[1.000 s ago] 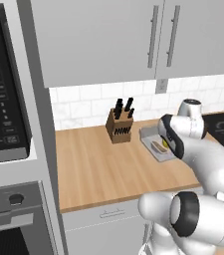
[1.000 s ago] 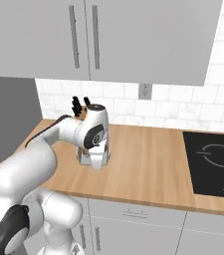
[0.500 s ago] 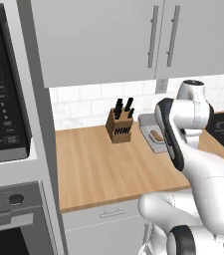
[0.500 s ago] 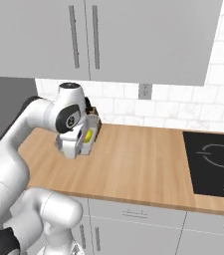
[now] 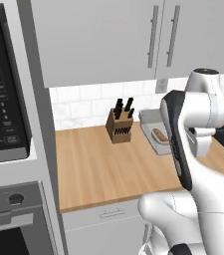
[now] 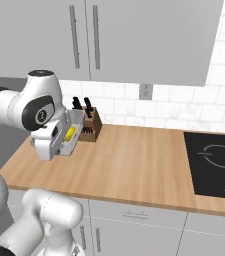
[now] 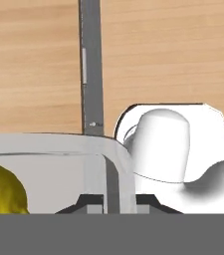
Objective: Take the meat container that has the chicken drumstick and place it on the second highest rack of the freezer. Then take the vegetable container that has the sweet potato and lemon and place it on the highest rack of the freezer.
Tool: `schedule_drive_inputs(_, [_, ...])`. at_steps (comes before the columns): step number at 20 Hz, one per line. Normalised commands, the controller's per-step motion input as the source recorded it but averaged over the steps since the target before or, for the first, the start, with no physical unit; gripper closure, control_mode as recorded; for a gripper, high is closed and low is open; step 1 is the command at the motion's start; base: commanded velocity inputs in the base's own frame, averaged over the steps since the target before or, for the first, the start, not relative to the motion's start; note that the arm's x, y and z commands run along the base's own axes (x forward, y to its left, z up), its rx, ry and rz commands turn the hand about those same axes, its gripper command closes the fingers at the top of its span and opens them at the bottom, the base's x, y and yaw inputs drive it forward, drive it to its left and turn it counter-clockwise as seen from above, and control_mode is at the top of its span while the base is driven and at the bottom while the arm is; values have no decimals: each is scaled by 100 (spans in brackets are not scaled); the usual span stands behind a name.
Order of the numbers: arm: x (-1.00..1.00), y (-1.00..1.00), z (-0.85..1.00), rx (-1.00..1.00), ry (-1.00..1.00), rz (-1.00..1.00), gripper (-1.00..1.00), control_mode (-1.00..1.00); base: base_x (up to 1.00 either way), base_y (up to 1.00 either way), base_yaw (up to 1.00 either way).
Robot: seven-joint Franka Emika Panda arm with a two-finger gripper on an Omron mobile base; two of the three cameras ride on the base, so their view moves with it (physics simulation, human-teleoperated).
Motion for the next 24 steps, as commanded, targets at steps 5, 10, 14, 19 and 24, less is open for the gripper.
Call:
schedule_drive_inputs(5, [-30,0,17,14,0,0,100,-100,0,0,0])
schedule_drive_inputs(10, [-15,0,0,2,0,-4,100,-100,0,0,0])
schedule_drive_inputs(14, [-24,0,0,0,0,-10,100,-100,0,0,0])
schedule_drive_inputs(19, [-14,0,0,-1,0,-11,100,-100,0,0,0])
schedule_drive_inputs(24, [-6,0,0,-5,0,-8,100,-100,0,0,0])
